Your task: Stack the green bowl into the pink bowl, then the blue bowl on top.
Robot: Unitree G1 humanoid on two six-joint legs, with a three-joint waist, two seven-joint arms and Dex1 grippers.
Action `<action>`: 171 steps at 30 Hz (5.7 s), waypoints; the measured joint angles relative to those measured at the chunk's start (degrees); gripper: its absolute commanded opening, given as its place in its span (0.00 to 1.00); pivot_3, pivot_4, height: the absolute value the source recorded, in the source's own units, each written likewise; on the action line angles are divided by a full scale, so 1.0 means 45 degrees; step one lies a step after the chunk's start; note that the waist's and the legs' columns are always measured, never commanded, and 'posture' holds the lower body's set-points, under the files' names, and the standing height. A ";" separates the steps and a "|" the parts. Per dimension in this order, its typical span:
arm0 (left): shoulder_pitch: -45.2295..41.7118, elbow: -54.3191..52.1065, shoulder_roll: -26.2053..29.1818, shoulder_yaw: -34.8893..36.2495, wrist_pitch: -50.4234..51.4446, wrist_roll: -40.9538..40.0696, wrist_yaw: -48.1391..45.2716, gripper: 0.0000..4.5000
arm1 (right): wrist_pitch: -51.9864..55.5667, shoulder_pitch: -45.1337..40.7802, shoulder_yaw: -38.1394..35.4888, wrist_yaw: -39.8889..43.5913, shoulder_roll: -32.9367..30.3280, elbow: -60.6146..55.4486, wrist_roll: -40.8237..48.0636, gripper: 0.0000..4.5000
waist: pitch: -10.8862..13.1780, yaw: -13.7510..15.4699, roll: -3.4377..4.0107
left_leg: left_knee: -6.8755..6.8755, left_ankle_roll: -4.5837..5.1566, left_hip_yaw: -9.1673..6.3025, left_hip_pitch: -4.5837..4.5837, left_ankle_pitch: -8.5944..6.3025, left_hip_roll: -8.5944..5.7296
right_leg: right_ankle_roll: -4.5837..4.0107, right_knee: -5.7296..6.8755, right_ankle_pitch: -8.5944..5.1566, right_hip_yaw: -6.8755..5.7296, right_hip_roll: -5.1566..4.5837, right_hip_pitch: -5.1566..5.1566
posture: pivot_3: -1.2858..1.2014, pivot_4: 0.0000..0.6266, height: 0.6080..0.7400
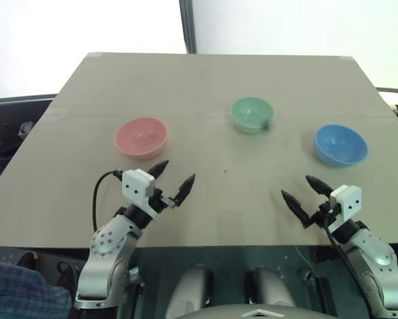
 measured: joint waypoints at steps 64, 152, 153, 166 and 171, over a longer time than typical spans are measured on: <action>-0.5958 -0.0176 0.2421 -0.1794 0.8560 0.6607 0.2846 1.00 | 0.3798 -0.2433 0.0084 0.1525 -0.2316 -0.3643 0.3992 0.98 | -0.0006 0.0002 -0.0036 | 0.0017 -0.0006 -0.0008 -0.0020 0.0006 0.0000 | 0.0006 0.0008 0.0002 -0.0004 0.0015 0.0000 | 0.52 0.24 1.00; -0.3094 -0.1262 0.3079 0.3750 0.5771 -0.5900 -0.1700 0.97 | 0.3796 -1.3052 0.4706 0.0523 -0.1080 0.6574 -0.3635 1.00 | 0.0032 -0.0303 -0.0041 | 0.0012 -0.0040 0.0025 0.0125 0.0026 -0.0006 | -0.0016 0.0031 -0.0013 0.0014 0.0030 0.0107 | 0.52 0.24 1.00; -0.2818 -0.1391 0.3296 0.3873 0.5855 -0.6019 -0.1813 0.97 | 0.3559 -1.3684 0.4945 0.0688 -0.0826 0.7327 -0.3913 1.00 | 0.0032 -0.0322 -0.0041 | 0.0002 -0.0041 0.0026 0.0120 0.0026 -0.0005 | -0.0019 0.0019 -0.0015 0.0015 0.0032 0.0102 | 0.52 0.24 1.00; -0.0494 -0.2646 0.3894 0.4803 0.5948 -0.6561 -0.1874 0.98 | 0.1226 -1.8165 0.6778 0.1334 0.1840 1.6701 -0.7352 0.84 | 0.0047 -0.0408 -0.0021 | -0.0023 -0.0053 0.0026 0.0102 0.0023 -0.0012 | -0.0024 0.0006 -0.0014 0.0019 0.0019 0.0059 | 0.52 0.24 1.00; -0.0190 -0.3013 0.3895 0.4919 0.5881 -0.6565 -0.1696 0.98 | 0.0702 -1.8356 0.6771 0.1348 0.2068 1.7958 -0.7925 0.38 | 0.0059 -0.0445 -0.0001 | -0.0035 -0.0068 0.0027 0.0098 0.0030 -0.0012 | -0.0026 0.0011 -0.0014 0.0020 0.0019 0.0046 | 0.52 0.24 1.00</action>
